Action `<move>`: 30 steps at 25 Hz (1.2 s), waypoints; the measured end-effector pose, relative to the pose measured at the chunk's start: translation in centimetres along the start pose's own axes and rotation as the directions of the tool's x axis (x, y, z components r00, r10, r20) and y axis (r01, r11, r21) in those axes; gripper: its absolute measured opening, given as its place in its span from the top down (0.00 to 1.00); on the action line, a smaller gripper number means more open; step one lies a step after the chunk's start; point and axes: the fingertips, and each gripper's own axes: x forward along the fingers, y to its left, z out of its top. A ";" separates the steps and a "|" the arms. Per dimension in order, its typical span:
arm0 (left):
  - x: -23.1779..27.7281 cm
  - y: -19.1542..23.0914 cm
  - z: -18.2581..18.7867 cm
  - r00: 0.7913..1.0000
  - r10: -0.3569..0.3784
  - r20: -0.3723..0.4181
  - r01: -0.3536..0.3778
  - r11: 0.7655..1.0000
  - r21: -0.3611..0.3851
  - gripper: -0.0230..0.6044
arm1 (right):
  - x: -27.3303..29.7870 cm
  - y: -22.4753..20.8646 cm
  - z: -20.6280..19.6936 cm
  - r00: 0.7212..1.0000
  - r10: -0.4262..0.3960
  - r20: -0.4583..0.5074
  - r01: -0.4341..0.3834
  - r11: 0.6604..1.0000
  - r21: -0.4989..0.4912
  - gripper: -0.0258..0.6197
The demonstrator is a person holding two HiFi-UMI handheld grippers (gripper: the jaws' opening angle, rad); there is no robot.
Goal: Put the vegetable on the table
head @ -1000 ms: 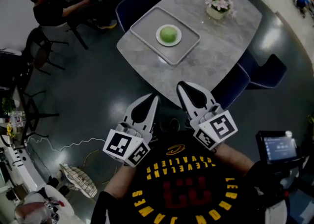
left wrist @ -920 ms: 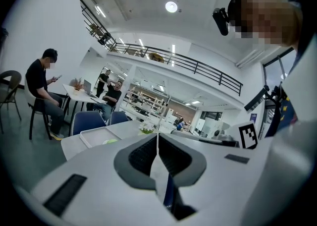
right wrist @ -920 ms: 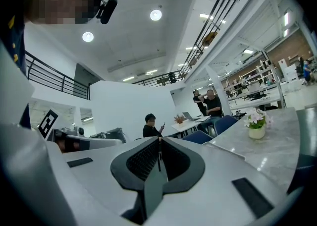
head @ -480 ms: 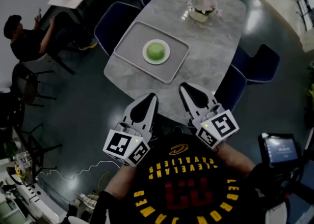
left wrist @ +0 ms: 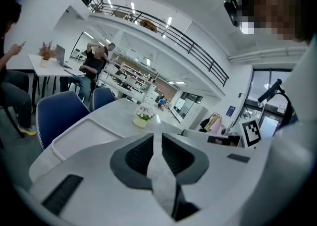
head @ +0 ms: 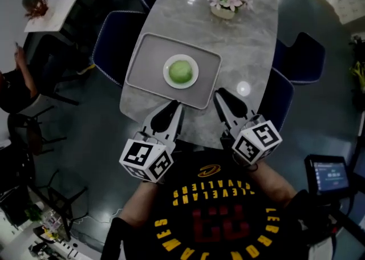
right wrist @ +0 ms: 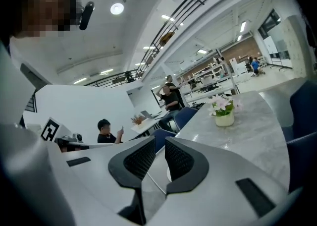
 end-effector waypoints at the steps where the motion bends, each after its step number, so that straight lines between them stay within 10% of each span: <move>1: 0.5 1.0 0.0 1.000 -0.006 -0.021 0.006 1.000 -0.020 0.90 | 0.8 -0.5 -0.3 1.000 -0.017 -0.009 0.017 1.000 0.025 0.89; 17: 9.7 16.7 -5.1 0.948 -0.001 -0.319 -0.074 0.972 -0.222 0.87 | 8.7 -11.0 -9.9 0.963 -0.165 -0.212 0.237 0.894 0.379 0.89; 30: 13.7 22.2 -10.7 0.870 0.027 -0.491 -0.164 0.958 -0.237 0.87 | 11.9 -15.1 -15.7 0.936 -0.163 -0.313 0.298 0.840 0.453 0.89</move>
